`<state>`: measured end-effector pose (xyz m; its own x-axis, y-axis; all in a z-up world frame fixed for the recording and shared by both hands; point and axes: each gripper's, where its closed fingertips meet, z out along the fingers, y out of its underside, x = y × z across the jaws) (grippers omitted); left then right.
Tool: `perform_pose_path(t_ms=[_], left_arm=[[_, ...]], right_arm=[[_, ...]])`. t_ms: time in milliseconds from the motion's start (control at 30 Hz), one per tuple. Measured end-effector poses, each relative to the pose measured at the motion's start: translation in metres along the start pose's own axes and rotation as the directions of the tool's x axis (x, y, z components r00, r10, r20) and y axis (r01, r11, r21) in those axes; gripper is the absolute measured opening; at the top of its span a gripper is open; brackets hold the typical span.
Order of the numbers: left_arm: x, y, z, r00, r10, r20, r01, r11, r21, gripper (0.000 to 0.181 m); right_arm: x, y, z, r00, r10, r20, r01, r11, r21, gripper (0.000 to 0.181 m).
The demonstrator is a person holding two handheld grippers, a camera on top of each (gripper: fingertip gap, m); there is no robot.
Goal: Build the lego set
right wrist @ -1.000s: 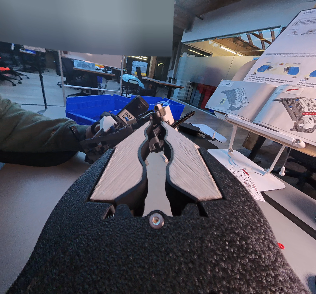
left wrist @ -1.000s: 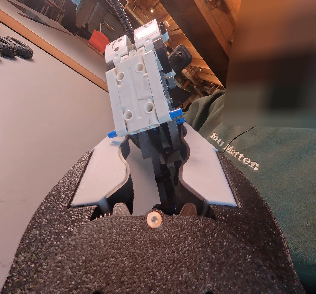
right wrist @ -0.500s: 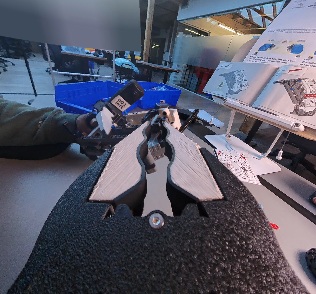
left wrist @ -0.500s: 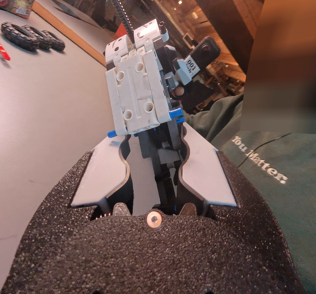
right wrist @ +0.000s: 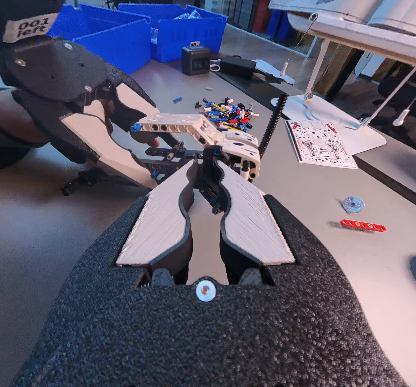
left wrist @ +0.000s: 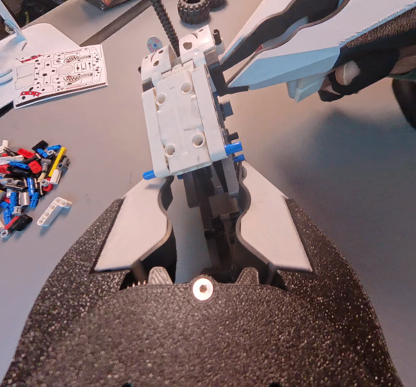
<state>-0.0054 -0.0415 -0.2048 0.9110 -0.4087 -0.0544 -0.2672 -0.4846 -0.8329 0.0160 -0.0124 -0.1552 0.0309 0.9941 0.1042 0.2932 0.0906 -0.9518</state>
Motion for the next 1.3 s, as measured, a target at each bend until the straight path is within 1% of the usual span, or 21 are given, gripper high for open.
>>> perform_pose_path(t_ms=[100, 133, 200, 233, 267, 300, 367, 400, 467, 600, 667, 733, 833, 933, 1000, 1133, 1200, 1300], left_arm=[[-0.002, 0.009, 0.005, 0.996, 0.059, 0.073, -0.054, 0.996, -0.064, 0.057], [-0.003, 0.012, 0.006, 0.993, 0.077, 0.091, -0.069, 0.994, -0.086, 0.057], [-0.004, 0.019, 0.008, 0.990, 0.094, 0.109, -0.080, 0.990, -0.119, 0.057], [-0.004, 0.020, 0.008, 0.989, 0.097, 0.113, -0.083, 0.989, -0.120, 0.058], [-0.004, 0.020, 0.008, 0.990, 0.093, 0.109, -0.079, 0.989, -0.122, 0.059], [-0.002, 0.021, 0.008, 0.993, 0.082, 0.084, -0.071, 0.990, -0.122, 0.064], [0.005, 0.020, 0.006, 1.000, 0.025, 0.014, -0.023, 0.994, -0.111, 0.085], [0.005, 0.017, 0.004, 1.000, 0.004, 0.001, -0.004, 0.996, -0.093, 0.089], [0.001, 0.009, 0.001, 1.000, -0.017, -0.006, 0.017, 0.998, -0.060, 0.090], [-0.012, 0.005, 0.007, 1.000, -0.018, 0.010, 0.019, 0.997, -0.081, 0.094], [-0.011, 0.004, 0.010, 0.999, -0.031, -0.015, 0.030, 0.995, -0.090, 0.094], [-0.011, 0.008, 0.012, 0.999, -0.032, -0.024, 0.029, 0.992, -0.119, 0.089], [-0.008, 0.011, 0.009, 0.998, -0.041, -0.050, 0.034, 0.989, -0.142, 0.070], [-0.005, 0.014, 0.002, 0.996, -0.054, -0.076, 0.042, 0.988, -0.147, 0.064], [-0.011, 0.013, -0.003, 0.997, -0.055, -0.058, 0.047, 0.990, -0.130, 0.071], [-0.023, 0.007, -0.007, 0.994, -0.097, -0.052, 0.092, 0.992, -0.091, 0.096], [-0.025, 0.004, -0.003, 0.994, -0.094, -0.055, 0.089, 0.993, -0.083, 0.103], [-0.019, 0.003, 0.013, 0.995, -0.059, -0.076, 0.049, 0.991, -0.123, 0.110]], right_arm=[[0.000, 0.014, 0.009, 0.999, 0.030, -0.030, -0.032, 0.999, -0.044, 0.013], [0.002, 0.019, 0.012, 0.998, 0.050, -0.050, -0.053, 0.997, -0.059, 0.009], [0.002, 0.026, 0.016, 0.993, 0.103, -0.060, -0.108, 0.991, -0.083, 0.008], [0.002, 0.025, 0.017, 0.989, 0.132, -0.066, -0.137, 0.988, -0.075, 0.008], [0.002, 0.025, 0.017, 0.987, 0.144, -0.076, -0.150, 0.986, -0.076, 0.008], [0.003, 0.025, 0.017, 0.985, 0.146, -0.091, -0.153, 0.985, -0.077, 0.008], [0.003, 0.028, 0.018, 0.983, 0.142, -0.119, -0.153, 0.984, -0.095, 0.008], [0.001, 0.029, 0.018, 0.983, 0.137, -0.123, -0.150, 0.984, -0.101, 0.008], [-0.003, 0.029, 0.018, 0.984, 0.123, -0.131, -0.137, 0.985, -0.107, 0.007], [-0.011, 0.031, 0.015, 0.981, 0.122, -0.150, -0.141, 0.983, -0.117, 0.008], [-0.009, 0.032, 0.013, 0.978, 0.110, -0.178, -0.133, 0.984, -0.123, 0.008], [-0.007, 0.034, 0.011, 0.973, 0.111, -0.203, -0.139, 0.982, -0.128, 0.008], [-0.007, 0.034, 0.011, 0.968, 0.124, -0.220, -0.154, 0.980, -0.127, 0.008], [-0.007, 0.035, 0.010, 0.962, 0.141, -0.236, -0.174, 0.977, -0.124, 0.008], [-0.007, 0.035, 0.010, 0.956, 0.161, -0.246, -0.195, 0.974, -0.119, 0.008], [-0.005, 0.032, 0.012, 0.939, 0.194, -0.284, -0.229, 0.969, -0.093, 0.011], [-0.003, 0.030, 0.012, 0.928, 0.205, -0.310, -0.239, 0.968, -0.075, 0.017], [0.001, 0.029, 0.015, 0.919, 0.213, -0.332, -0.250, 0.966, -0.072, 0.019]])
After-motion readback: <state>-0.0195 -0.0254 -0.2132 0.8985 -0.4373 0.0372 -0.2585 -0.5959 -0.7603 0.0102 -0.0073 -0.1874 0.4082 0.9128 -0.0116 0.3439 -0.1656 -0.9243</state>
